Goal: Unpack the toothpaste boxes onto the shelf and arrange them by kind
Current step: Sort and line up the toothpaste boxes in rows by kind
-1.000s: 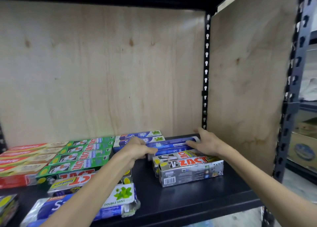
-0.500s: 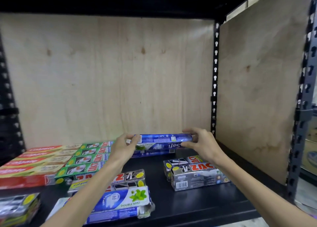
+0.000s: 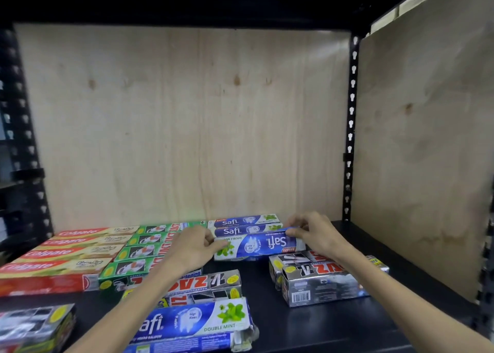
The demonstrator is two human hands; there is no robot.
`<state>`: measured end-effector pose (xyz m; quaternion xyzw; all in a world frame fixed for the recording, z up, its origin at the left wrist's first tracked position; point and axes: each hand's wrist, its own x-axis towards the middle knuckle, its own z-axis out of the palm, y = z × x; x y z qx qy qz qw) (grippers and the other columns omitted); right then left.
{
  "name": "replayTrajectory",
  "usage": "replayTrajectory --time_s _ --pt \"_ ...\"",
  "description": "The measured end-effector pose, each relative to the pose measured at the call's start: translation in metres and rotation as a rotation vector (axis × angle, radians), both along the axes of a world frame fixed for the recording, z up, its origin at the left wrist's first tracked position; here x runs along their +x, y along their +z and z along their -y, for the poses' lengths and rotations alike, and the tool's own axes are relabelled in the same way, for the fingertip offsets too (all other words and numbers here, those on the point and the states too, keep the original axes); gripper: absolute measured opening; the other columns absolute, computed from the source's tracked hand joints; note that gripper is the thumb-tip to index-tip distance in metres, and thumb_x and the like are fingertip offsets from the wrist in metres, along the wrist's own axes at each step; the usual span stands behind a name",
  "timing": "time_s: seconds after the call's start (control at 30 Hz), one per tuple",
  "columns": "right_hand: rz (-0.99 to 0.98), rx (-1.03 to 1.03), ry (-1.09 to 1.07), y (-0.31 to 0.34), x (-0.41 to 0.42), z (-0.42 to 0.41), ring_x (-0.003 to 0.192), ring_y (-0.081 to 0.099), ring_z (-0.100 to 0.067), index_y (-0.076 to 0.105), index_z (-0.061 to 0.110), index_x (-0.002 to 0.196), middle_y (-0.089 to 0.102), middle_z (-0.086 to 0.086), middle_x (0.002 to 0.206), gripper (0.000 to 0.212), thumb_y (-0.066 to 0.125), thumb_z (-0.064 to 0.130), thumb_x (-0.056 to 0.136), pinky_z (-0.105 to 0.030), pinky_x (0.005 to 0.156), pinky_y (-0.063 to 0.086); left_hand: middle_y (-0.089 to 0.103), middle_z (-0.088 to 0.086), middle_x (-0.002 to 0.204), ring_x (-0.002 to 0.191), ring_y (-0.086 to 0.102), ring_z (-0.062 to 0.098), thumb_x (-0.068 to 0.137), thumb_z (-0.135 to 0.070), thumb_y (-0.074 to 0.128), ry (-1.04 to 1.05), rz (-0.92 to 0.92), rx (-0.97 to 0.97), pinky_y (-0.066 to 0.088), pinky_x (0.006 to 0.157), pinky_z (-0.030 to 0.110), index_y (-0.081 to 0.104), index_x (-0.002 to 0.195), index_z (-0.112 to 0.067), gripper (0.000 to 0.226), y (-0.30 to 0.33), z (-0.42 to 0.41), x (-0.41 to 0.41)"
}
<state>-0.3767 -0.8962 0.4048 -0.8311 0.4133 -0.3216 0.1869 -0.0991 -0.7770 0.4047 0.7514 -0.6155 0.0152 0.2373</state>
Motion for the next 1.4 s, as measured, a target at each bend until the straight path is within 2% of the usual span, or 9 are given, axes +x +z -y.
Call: replayTrajectory --time_s 0.2,0.33,0.5,0.6,0.73,0.97,1.1,1.23,1.4 --pt "-0.065 0.082 0.02 -0.002 -0.001 0.005 0.102 0.064 -0.009 0.071 0.032 0.11 0.07 0.006 0.107 0.017 0.067 0.035 0.094 -0.03 0.09 0.052 0.061 -0.009 0.067 0.077 0.061 0.011 0.088 -0.064 0.059 0.018 0.128 -0.106 0.043 0.078 0.032 0.071 0.09 -0.024 0.042 -0.006 0.005 0.005" --pt "-0.166 0.125 -0.05 -0.005 0.002 0.006 0.112 0.06 -0.017 0.061 0.024 0.132 0.066 -0.001 0.124 0.046 0.065 0.046 0.092 -0.034 0.094 0.05 0.061 -0.013 0.103 0.107 0.05 0.011 0.079 -0.074 0.061 -0.073 0.139 -0.052 0.036 0.094 0.039 0.06 0.111 -0.039 0.047 -0.004 0.009 0.01" --pt "-0.202 0.163 -0.064 -0.002 0.007 0.009 0.11 0.06 -0.016 0.058 0.023 0.135 0.063 -0.002 0.131 0.054 0.068 0.049 0.089 -0.035 0.093 0.049 0.055 -0.011 0.113 0.116 0.046 0.013 0.07 -0.066 0.076 -0.138 0.163 0.032 0.037 0.102 0.039 0.056 0.125 -0.039 0.064 -0.001 0.013 0.009" --pt "-0.2 0.197 -0.05 0.002 0.006 0.007 0.103 0.057 -0.012 0.055 0.024 0.137 0.062 -0.001 0.13 0.066 0.076 0.052 0.081 -0.032 0.088 0.046 0.055 -0.007 0.121 0.119 0.045 0.015 0.073 -0.058 0.078 -0.132 0.233 -0.002 0.037 0.101 0.036 0.058 0.122 -0.035 0.058 -0.003 0.018 0.004" --pt "-0.109 0.185 -0.046 0.001 -0.002 0.004 0.103 0.061 -0.014 0.053 0.026 0.138 0.064 -0.002 0.128 0.073 0.085 0.04 0.074 -0.029 0.078 0.047 0.052 -0.012 0.121 0.118 0.042 0.012 0.076 -0.059 0.075 -0.144 0.198 -0.055 0.033 0.1 0.035 0.053 0.113 -0.039 0.047 -0.005 0.02 0.005" --pt "-0.019 -0.007 0.033 0.02 -0.014 -0.02 0.091 0.067 -0.009 0.059 0.031 0.121 0.071 0.005 0.104 0.056 0.085 0.045 0.073 -0.021 0.068 0.051 0.063 -0.018 0.112 0.109 0.058 0.009 0.076 -0.058 0.077 -0.209 0.012 -0.125 0.044 0.101 0.043 0.052 0.11 -0.041 0.046 0.011 -0.006 0.015" --pt "-0.054 -0.025 0.09 0.031 -0.017 -0.055 0.081 0.067 -0.002 0.061 0.035 0.114 0.068 0.009 0.101 0.054 0.082 0.058 0.07 -0.014 0.062 0.049 0.068 -0.016 0.108 0.101 0.062 0.001 0.067 -0.067 0.074 -0.232 -0.157 -0.199 0.048 0.094 0.031 0.06 0.109 -0.039 0.052 0.02 -0.053 0.02" --pt "-0.106 -0.036 0.141 0.026 -0.008 -0.093 0.091 0.065 -0.004 0.062 0.031 0.115 0.069 0.012 0.104 0.059 0.077 0.066 0.07 -0.028 0.08 0.056 0.067 -0.017 0.115 0.106 0.059 -0.002 0.073 -0.065 0.071 -0.194 -0.179 -0.222 0.049 0.095 0.032 0.062 0.115 -0.042 0.049 0.012 -0.106 0.027" --pt "-0.025 -0.012 0.165 0.007 0.007 -0.133 0.1 0.064 -0.006 0.063 0.025 0.118 0.068 0.009 0.11 0.056 0.079 0.056 0.075 -0.026 0.087 0.051 0.065 -0.011 0.121 0.11 0.058 0.004 0.087 -0.043 0.072 -0.155 -0.195 -0.204 0.047 0.098 0.035 0.057 0.12 -0.045 0.036 -0.004 -0.157 0.03"
